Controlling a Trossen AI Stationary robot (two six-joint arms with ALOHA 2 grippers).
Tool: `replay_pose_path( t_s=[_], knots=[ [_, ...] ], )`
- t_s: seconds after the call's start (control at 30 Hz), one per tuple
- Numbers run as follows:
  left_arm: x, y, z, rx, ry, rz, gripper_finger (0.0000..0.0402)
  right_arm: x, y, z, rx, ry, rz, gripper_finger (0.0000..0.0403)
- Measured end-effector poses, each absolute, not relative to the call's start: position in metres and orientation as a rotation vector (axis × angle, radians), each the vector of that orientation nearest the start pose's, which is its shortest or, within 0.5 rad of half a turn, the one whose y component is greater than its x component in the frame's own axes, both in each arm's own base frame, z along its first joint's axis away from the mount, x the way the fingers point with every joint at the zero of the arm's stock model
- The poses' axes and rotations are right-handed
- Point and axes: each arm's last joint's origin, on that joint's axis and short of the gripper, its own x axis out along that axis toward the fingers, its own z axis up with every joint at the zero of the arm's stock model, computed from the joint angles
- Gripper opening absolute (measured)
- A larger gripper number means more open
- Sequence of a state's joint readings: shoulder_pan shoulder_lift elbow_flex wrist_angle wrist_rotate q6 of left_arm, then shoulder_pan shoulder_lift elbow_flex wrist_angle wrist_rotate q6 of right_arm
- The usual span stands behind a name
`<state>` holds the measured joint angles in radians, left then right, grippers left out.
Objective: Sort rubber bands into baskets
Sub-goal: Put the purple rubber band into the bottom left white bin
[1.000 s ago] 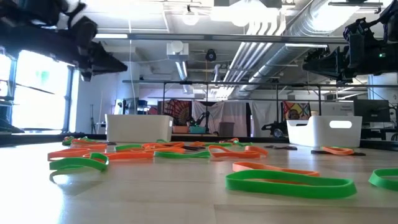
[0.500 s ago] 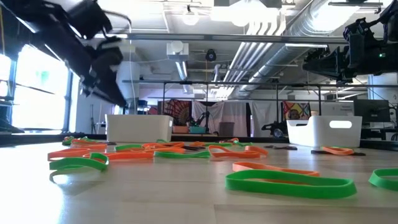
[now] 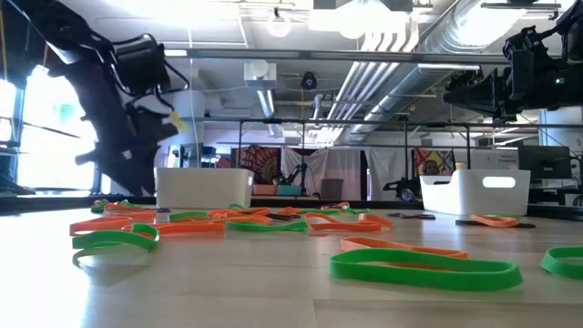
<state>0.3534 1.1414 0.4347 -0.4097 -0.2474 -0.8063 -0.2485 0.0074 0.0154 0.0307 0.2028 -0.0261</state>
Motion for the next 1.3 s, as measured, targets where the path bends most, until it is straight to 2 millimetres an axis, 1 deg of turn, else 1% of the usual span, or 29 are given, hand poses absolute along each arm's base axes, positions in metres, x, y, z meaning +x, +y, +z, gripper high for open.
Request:
replay_pose_path(
  t_s=[0.1,0.13,0.23,0.33,0.67,0.77,0.83,0.93,1.0,1.13,1.23,1.3],
  knots=[
    [0.165,0.072,0.138,-0.681,0.876,1.027,0.0118,0.092,-0.029,0.171,-0.026,-0.033,-0.452,0.0000],
    [0.165,0.074,0.136,-0.681,0.880,1.038,0.0118,0.092,-0.029,0.171,-0.026,-0.033,-0.452,0.0000],
    [0.168,0.082,0.132,-0.767,0.876,0.995,0.0118,0.092,-0.029,0.171,-0.027,-0.033,-0.452,0.0000],
    [0.172,0.087,0.128,-0.781,0.876,0.956,0.0118,0.092,-0.029,0.171,-0.026,-0.033,-0.452,0.0000],
    [0.170,0.097,0.115,-0.805,0.932,1.006,0.0114,0.092,-0.029,0.171,-0.026,-0.034,-0.452,0.0000],
    [0.170,0.098,0.114,-0.772,0.945,1.005,0.0096,0.092,-0.029,0.171,-0.026,-0.034,-0.452,0.0000],
    [0.170,0.098,0.114,-0.740,0.966,0.989,0.0072,0.092,-0.029,0.171,-0.026,-0.033,-0.452,0.0000],
    [0.170,0.096,0.113,-0.679,1.004,0.943,0.0027,0.092,-0.029,0.171,-0.026,-0.034,-0.452,0.0000],
    [0.171,0.094,0.114,-0.638,1.017,0.920,0.0008,0.092,-0.029,0.171,-0.026,-0.034,-0.452,0.0000],
    [0.172,0.091,0.121,-0.581,1.012,0.862,0.0003,0.092,-0.029,0.171,-0.026,-0.033,-0.451,0.0000],
    [0.173,0.089,0.131,-0.575,1.021,0.804,0.0001,0.092,-0.029,0.171,-0.026,-0.034,-0.452,0.0000],
    [0.181,0.091,0.146,-0.546,0.967,0.776,0.0001,0.092,-0.029,0.171,-0.026,-0.033,-0.451,0.0000]
  ],
)
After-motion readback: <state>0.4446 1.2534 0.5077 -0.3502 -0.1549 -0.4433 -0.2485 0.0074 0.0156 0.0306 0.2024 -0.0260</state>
